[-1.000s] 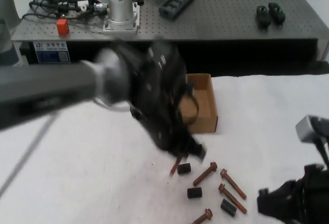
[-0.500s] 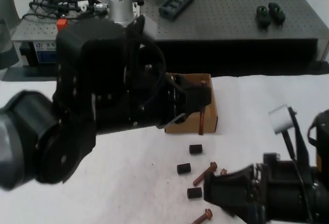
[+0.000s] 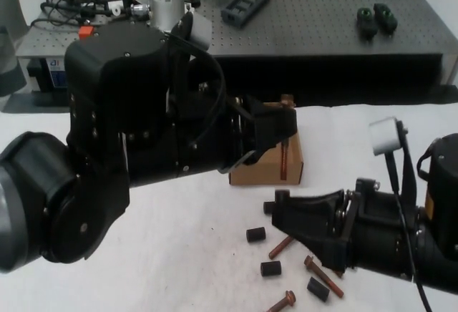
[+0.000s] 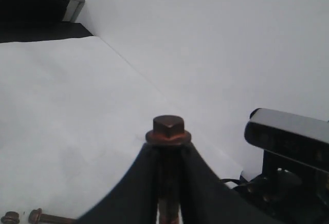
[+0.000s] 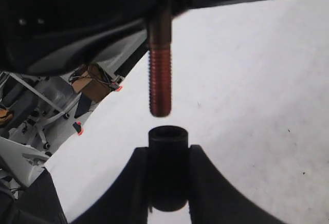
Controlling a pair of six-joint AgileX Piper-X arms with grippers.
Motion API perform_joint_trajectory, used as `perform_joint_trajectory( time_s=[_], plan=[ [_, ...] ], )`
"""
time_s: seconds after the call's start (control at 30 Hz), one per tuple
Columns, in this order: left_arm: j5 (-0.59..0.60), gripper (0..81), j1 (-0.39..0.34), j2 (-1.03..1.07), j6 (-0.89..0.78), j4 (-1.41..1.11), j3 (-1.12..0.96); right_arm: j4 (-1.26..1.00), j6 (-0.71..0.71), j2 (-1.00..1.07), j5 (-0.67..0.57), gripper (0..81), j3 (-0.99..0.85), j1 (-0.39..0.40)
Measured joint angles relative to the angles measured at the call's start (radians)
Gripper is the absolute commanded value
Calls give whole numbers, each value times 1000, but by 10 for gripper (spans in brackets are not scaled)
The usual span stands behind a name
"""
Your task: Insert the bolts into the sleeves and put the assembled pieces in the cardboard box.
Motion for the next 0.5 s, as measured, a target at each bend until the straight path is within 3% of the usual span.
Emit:
perform_joint_trajectory(
  time_s=[0.47, 0.5],
  plan=[
    [37, 2, 0, 0, -1, 8, 1, -93, 0, 0, 66, 30, 0, 3],
    [47, 32, 0, 0, -1, 8, 1, -98, 0, 0, 70, 30, 0, 3]
  ],
)
